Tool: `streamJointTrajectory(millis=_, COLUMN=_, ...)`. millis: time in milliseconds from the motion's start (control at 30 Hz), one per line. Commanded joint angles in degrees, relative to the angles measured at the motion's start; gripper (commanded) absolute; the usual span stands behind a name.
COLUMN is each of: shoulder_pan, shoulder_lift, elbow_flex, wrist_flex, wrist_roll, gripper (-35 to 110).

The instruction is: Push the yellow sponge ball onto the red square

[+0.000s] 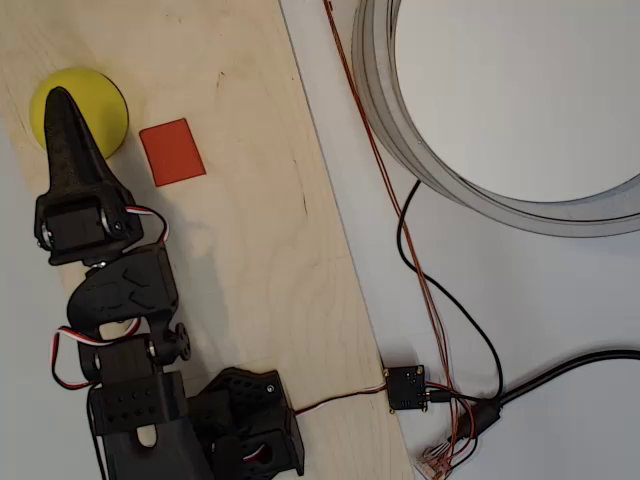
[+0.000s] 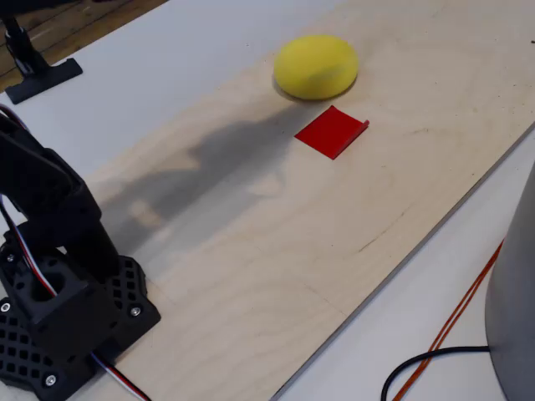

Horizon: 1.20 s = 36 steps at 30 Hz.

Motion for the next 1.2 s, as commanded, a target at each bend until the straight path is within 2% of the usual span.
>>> streamJointTrajectory(millis=0, shoulder_pan=0.6, shoulder_lift=5.1, elbow_flex=30.6, wrist_flex=-22.1, wrist_roll=12.0, gripper=5)
streamJointTrajectory(millis=367, shoulder_pan=0.4, shoulder_lift=5.3, elbow_flex=30.2, wrist_flex=-21.2, wrist_roll=12.0, gripper=5)
streamJointTrajectory(millis=433, shoulder_pan=-0.4, shoulder_lift=7.4, elbow_flex=28.8, wrist_flex=-16.5, wrist_roll=10.8, gripper=6)
streamJointTrajectory(millis=633, shoulder_pan=-3.2, shoulder_lift=13.2, elbow_flex=18.3, wrist_flex=6.2, wrist_roll=7.7, gripper=11)
streamJointTrajectory(millis=867, shoulder_pan=-7.5, shoulder_lift=10.4, elbow_flex=9.8, wrist_flex=17.1, wrist_roll=9.2, gripper=18)
streamJointTrajectory(millis=1167, shoulder_pan=-14.4, shoulder_lift=-6.1, elbow_flex=-13.6, wrist_flex=32.3, wrist_roll=12.7, gripper=22)
